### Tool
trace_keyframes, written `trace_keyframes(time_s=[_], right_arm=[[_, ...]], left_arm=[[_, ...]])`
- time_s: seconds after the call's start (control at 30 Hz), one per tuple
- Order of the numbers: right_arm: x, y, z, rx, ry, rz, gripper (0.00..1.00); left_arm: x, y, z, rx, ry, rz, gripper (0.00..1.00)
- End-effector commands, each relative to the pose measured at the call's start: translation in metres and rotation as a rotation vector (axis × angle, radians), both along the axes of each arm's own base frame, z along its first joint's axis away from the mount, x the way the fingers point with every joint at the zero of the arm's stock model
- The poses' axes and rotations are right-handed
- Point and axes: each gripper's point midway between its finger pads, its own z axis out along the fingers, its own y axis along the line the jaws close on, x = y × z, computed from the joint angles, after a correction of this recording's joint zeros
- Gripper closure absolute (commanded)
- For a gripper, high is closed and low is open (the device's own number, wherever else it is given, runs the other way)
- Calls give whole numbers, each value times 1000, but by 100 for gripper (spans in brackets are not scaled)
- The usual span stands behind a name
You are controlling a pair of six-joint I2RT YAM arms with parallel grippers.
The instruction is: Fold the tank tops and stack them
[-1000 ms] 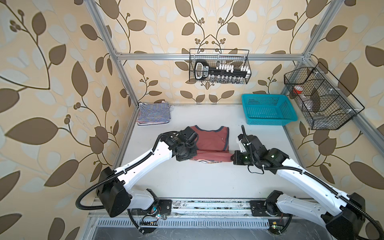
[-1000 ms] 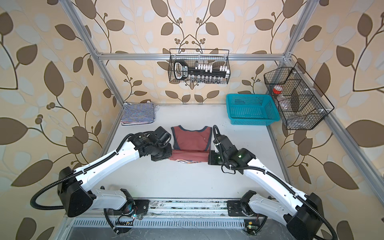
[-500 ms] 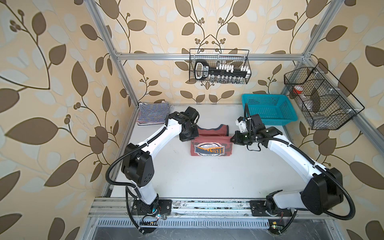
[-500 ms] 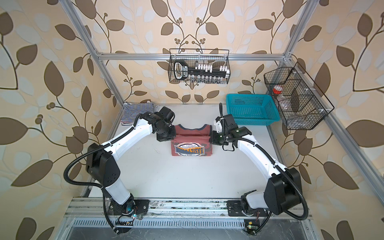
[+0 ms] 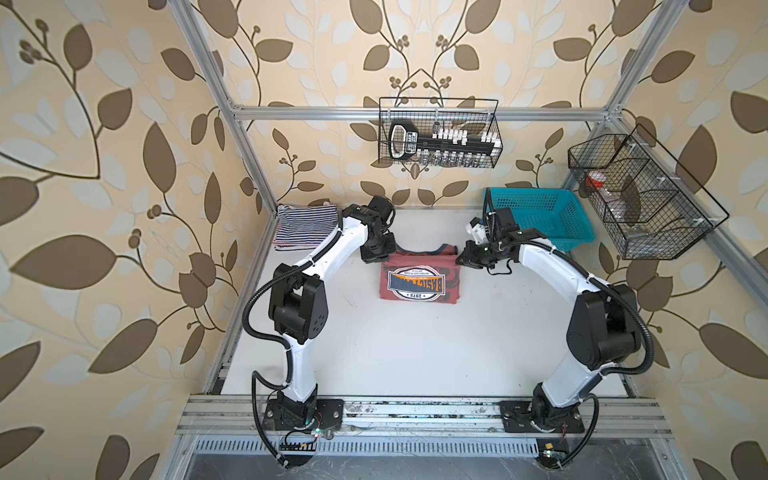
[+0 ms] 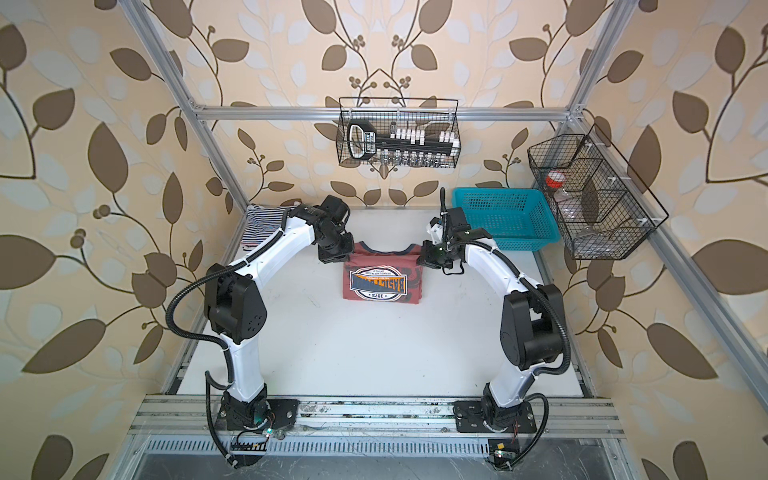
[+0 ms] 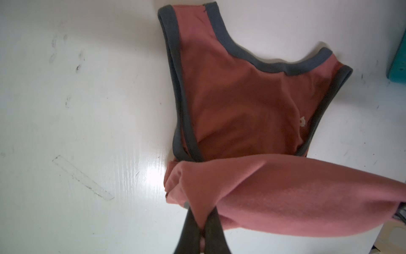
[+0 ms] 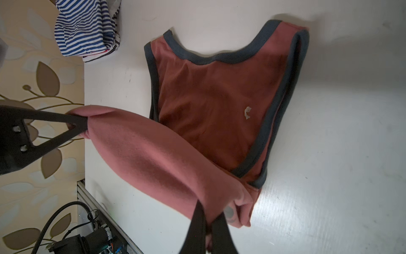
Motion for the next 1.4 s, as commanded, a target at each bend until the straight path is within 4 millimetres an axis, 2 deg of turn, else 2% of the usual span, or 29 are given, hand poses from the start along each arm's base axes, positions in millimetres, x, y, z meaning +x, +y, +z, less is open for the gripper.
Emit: trace_keyframes(time_s=[0.0,0.2,0.4,0.43,0.7,0.87,1.13,1.37], right_arm=[[17,2,5,14,-20,30,100],[31,0,9,24,-46,16,100],[44,-10,-5,40,-23,-16,100],[46,-11,-7,43,-22,-21,100],[68,-10,-33,78,15,-31,100],[87,-11,-45,97,20,-55,100],[106,-16,-54,126,9,-106,100],[112,-20,-62,131,12,-136,100]], left_arm=[[11,5,1,9,6,-11,100],[24,1,4,-23,-34,-3,100],[42,-5,-1,-56,-30,3,100],[48,-7,6,-65,-53,2,100],[68,-2,-11,-78,-43,36,100],[90,0,-22,-121,-55,77,100],[115,-11,-29,-201,-95,99,100],[128,-22,-27,-272,-124,100,100]])
